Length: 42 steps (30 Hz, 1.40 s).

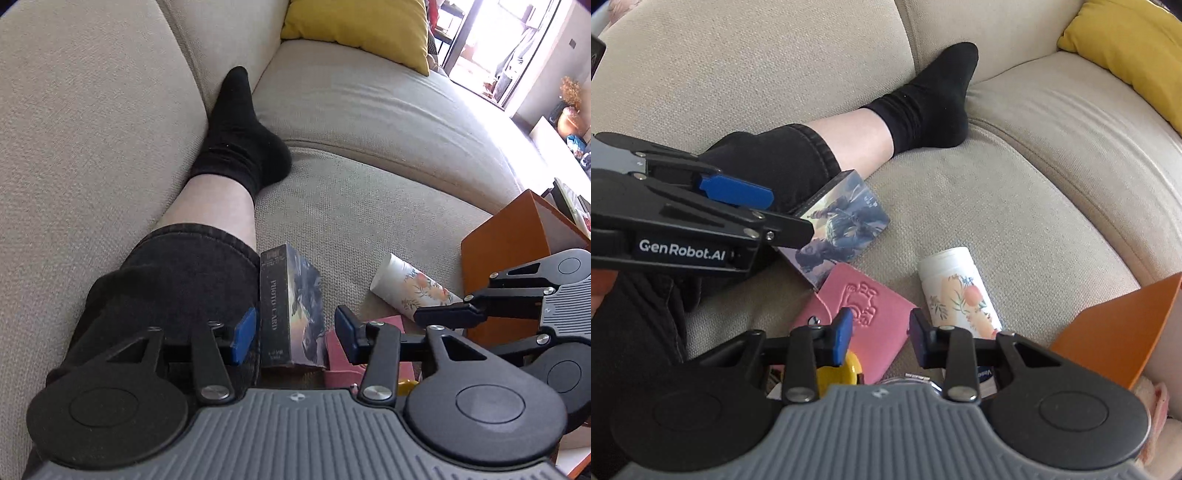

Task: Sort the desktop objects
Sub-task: 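Grasp the dark PHOTO CARD pack upright with the left tool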

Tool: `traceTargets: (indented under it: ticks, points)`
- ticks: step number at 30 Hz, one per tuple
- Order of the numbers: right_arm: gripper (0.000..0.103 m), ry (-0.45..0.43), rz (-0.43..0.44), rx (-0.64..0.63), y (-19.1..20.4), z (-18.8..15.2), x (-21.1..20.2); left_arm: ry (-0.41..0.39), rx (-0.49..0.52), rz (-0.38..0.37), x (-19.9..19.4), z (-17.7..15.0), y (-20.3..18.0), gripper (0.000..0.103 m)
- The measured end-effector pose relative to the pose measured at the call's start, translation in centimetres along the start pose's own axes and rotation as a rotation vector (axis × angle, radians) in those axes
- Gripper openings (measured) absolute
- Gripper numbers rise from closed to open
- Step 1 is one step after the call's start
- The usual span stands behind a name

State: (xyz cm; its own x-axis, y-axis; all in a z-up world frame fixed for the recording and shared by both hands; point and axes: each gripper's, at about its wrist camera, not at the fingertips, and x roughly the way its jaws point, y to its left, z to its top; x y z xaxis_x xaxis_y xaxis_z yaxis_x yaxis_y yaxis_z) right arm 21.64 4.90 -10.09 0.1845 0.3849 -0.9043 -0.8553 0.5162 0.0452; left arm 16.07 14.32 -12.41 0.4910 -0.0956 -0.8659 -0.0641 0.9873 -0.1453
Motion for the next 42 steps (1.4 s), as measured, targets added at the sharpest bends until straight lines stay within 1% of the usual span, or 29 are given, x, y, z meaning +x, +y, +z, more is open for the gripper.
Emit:
traceTargets:
  ticks: [2, 4, 8, 11, 14, 18, 20, 22, 24, 28, 29, 30, 31, 32, 33, 34, 36, 38, 40, 42]
  points:
    - [0.024, 0.005, -0.001, 0.010, -0.4, 0.4, 0.6, 0.011, 0.015, 0.021, 1.0, 0.5, -0.1, 0.055]
    - [0.024, 0.009, 0.015, 0.020, -0.9, 0.6, 1.0, 0.018, 0.030, 0.026, 1.7, 0.8, -0.1, 0.055]
    - [0.024, 0.022, 0.055, 0.051, -1.6, 0.8, 1.3, 0.033, 0.019, 0.012, 2.6, 1.4, 0.0, 0.055]
    - [0.024, 0.033, 0.059, 0.060, -1.8, 0.9, 1.4, 0.035, 0.032, 0.017, 2.8, 1.4, -0.3, 0.055]
    - [0.025, 0.041, 0.054, 0.053, -1.5, 0.8, 1.4, 0.028, 0.041, 0.023, 2.3, 1.2, -0.7, 0.042]
    - [0.025, 0.033, 0.032, 0.045, -1.2, 0.9, 1.3, 0.002, 0.064, -0.017, 1.1, 0.4, -1.5, 0.041]
    - [0.025, 0.042, 0.031, 0.054, -1.2, 1.0, 1.5, 0.016, 0.078, -0.021, 1.1, 0.2, -1.9, 0.041]
    - [0.025, 0.047, 0.023, 0.049, -1.1, 1.1, 1.5, 0.030, 0.071, -0.010, 1.8, 0.3, -1.8, 0.037]
    - [0.025, 0.049, 0.015, 0.039, -0.8, 1.1, 1.5, 0.056, 0.058, 0.001, 2.6, 0.4, -1.4, 0.026]
    - [0.026, 0.048, 0.029, 0.051, -0.3, 0.8, 0.8, 0.044, 0.028, -0.003, 2.0, 0.0, -0.7, 0.026]
    - [0.029, 0.049, 0.035, 0.052, 0.0, 0.8, 0.6, 0.035, 0.018, 0.000, 1.5, -0.2, -0.5, 0.025]
    - [0.037, 0.050, 0.040, 0.052, 0.3, 0.9, 0.5, 0.023, 0.010, 0.001, 0.9, -0.5, -0.3, 0.025]
    - [0.043, 0.049, 0.042, 0.046, 0.9, 0.8, 0.4, 0.003, -0.008, -0.001, 0.0, -0.8, -0.2, 0.025]
    - [0.045, 0.049, 0.038, 0.033, 1.6, 0.9, 0.3, -0.017, -0.025, -0.005, -0.8, -1.1, 0.0, 0.025]
    - [0.049, 0.053, 0.021, 0.018, 2.4, 0.9, 0.5, -0.047, -0.047, -0.012, -1.8, -1.7, 0.3, 0.025]
    - [0.056, 0.056, -0.004, 0.005, 3.2, 0.9, 0.7, -0.074, -0.077, -0.016, -2.7, -2.0, 0.6, 0.025]
    - [0.063, 0.053, -0.051, -0.018, 4.6, 0.7, 1.0, -0.122, -0.125, -0.018, -4.3, -2.2, 1.2, 0.025]
    - [0.065, 0.067, -0.078, -0.025, 5.5, 0.6, 1.4, -0.155, -0.155, -0.009, -5.7, -2.3, 1.8, 0.026]
    - [0.065, 0.083, -0.097, -0.021, 6.2, 0.0, 1.8, -0.173, -0.174, -0.005, -6.9, -2.3, 2.4, 0.026]
    - [0.068, 0.079, -0.136, -0.035, 7.0, -0.3, 2.2, -0.192, -0.196, -0.008, -7.8, -2.5, 3.2, 0.026]
